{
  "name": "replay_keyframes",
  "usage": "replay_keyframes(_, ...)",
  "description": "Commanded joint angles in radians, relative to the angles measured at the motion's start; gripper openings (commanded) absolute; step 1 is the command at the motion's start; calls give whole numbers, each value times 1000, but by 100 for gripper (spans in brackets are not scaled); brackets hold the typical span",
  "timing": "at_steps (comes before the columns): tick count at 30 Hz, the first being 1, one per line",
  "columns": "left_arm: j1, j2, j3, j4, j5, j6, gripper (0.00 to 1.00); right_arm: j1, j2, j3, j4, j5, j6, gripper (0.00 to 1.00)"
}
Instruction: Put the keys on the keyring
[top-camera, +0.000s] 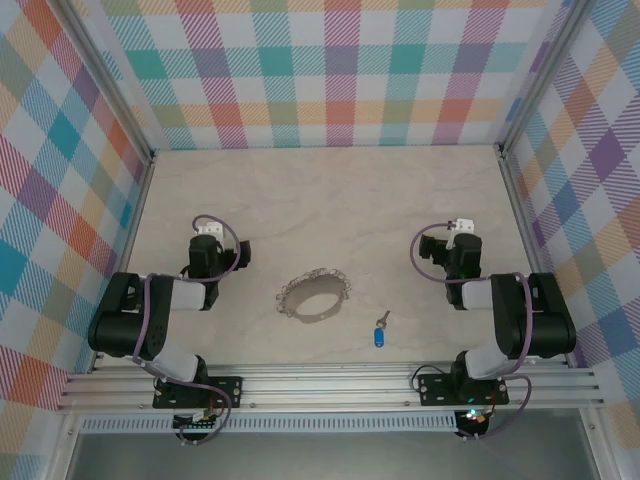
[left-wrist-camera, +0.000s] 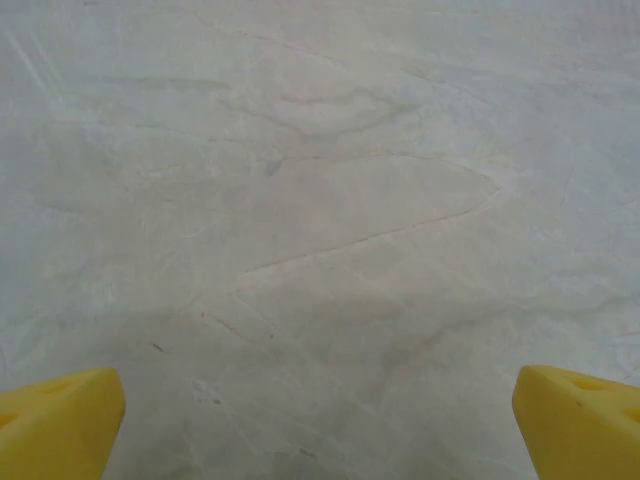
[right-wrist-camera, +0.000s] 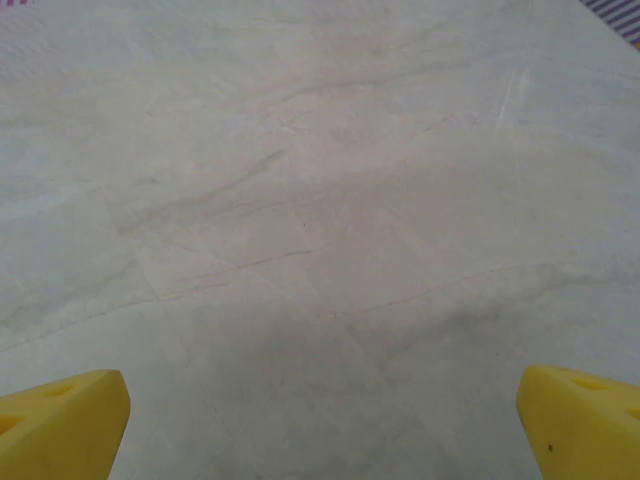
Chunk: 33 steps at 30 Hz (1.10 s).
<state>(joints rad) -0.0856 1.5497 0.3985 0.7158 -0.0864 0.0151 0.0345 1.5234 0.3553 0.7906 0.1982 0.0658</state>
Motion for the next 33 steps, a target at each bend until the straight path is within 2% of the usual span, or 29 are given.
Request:
replay_keyframes(1, 23, 17, 28, 83, 23, 18, 100, 11, 11, 30, 90, 9, -18, 100)
replay_keyframes(26, 24, 15, 27, 85, 30, 17, 100, 11, 3, 19, 112, 11, -18, 100)
replay_keyframes(27, 24, 6, 34, 67, 42, 26, 100, 10, -23, 8, 98, -1, -17, 100)
replay_keyframes(31, 23, -69, 136, -172, 48, 33, 98, 25, -55, -92, 272, -16, -48, 100)
replay_keyframes(32, 23, -86, 147, -201, 42, 33, 98, 39, -86, -83, 237, 44, -48, 100)
replay_keyframes(33, 23, -108, 155, -238, 36, 34, 98, 44, -157, -51, 107, 81, -31, 100)
